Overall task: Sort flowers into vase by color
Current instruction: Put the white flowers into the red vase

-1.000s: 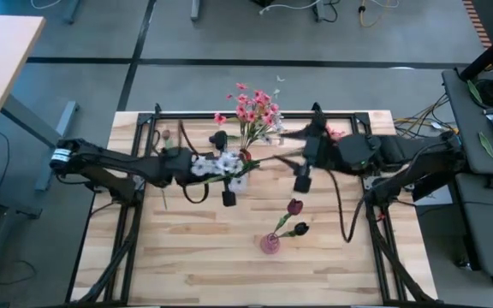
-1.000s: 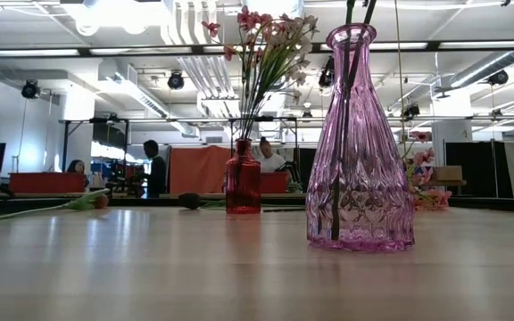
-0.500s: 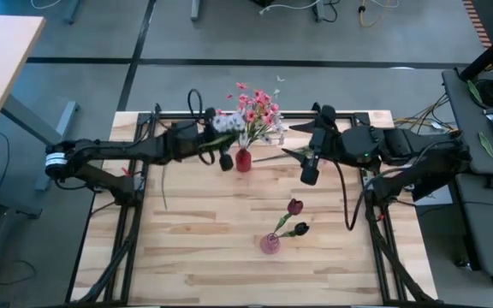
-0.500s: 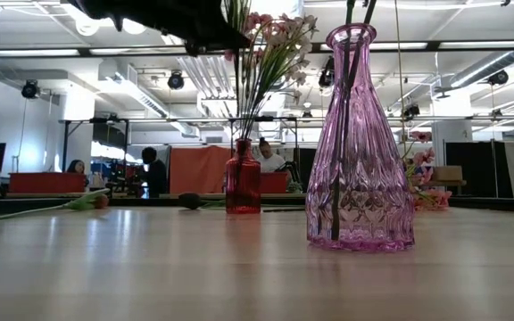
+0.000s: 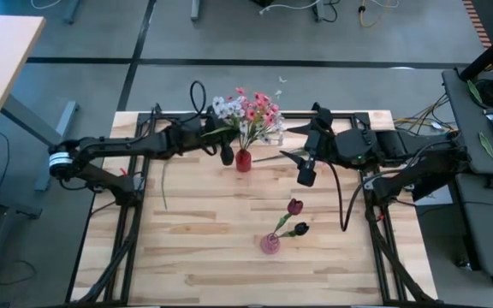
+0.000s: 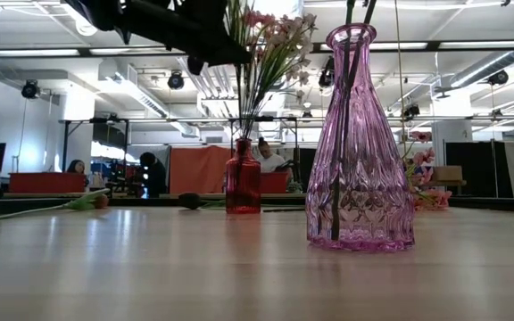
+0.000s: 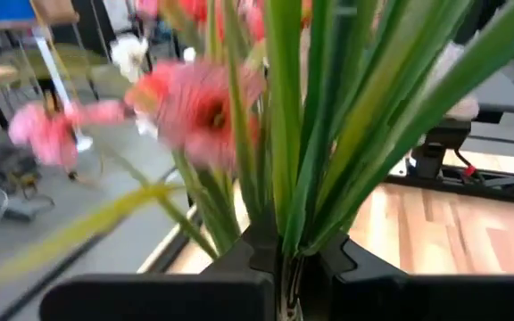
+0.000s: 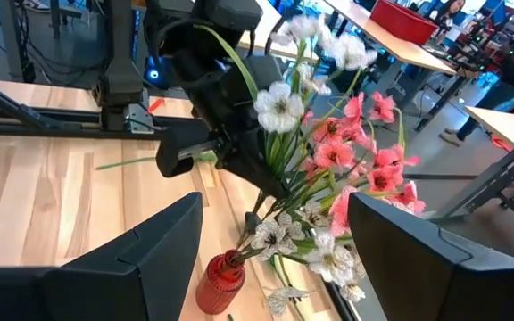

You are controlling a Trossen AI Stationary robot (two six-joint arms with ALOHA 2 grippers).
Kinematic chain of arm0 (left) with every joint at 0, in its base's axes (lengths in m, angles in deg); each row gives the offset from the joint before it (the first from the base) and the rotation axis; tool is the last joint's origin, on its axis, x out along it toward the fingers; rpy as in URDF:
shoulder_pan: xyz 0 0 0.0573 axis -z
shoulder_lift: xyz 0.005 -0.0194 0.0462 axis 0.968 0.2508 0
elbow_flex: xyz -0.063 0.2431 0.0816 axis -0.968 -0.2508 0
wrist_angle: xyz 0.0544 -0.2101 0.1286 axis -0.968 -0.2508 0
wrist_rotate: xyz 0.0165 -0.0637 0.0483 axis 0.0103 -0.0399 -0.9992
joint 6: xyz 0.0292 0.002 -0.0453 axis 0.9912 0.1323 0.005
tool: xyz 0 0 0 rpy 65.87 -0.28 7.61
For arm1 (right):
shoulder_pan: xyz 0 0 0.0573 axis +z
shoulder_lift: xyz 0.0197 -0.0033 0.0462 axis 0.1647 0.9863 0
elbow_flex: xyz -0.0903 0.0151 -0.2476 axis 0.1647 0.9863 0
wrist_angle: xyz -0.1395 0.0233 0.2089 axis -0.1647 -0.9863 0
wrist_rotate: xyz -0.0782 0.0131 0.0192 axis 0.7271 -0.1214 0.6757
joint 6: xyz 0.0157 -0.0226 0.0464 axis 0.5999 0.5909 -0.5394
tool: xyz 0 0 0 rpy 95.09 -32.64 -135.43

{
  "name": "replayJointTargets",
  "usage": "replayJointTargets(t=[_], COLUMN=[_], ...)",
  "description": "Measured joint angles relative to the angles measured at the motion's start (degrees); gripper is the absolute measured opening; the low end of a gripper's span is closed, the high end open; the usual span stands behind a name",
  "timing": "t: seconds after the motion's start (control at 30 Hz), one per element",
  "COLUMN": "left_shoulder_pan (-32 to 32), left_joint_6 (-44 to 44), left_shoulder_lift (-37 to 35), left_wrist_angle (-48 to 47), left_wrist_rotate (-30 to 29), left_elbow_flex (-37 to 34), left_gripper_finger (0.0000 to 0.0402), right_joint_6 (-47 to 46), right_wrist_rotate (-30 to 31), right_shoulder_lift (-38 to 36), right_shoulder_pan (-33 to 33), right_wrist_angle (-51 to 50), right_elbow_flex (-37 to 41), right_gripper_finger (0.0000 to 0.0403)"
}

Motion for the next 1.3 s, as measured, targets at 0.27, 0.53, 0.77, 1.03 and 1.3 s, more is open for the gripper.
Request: replayJointTargets(t=[0.27,0.53,0.77,1.03,1.3], left_shoulder_pan=[0.0,0.0,0.0,0.0,0.0], left_joint_6=[0.1,0.0,-0.5,-0.7,-1.2], left_shoulder_lift=[2.2,3.5,5.1,7.4,8.1], left_wrist_angle=[0.8,0.9,1.2,2.8,4.0], left_wrist_rotate=[-1.2,-1.3,-1.3,-1.4,-1.3], left_elbow_flex=[-0.1,-0.1,-0.2,-0.2,-1.3], left_gripper_finger=[0.0000,0.0000,0.0000,0.0000,0.0000], right_joint_6=[-0.4,-1.1,-1.2,-1.1,-1.1], right_wrist_rotate=[0.0,0.0,0.0,0.0,0.0], right_shoulder_lift=[0.0,0.0,0.0,0.0,0.0], right_shoulder_pan=[0.0,0.0,0.0,0.0,0.0], right_wrist_angle=[0.0,0.0,0.0,0.0,0.0], right_elbow_flex=[0.1,0.1,0.1,0.1,0.1], right_gripper_finger=[0.0273,0.0274,0.0272,0.0274,0.0269])
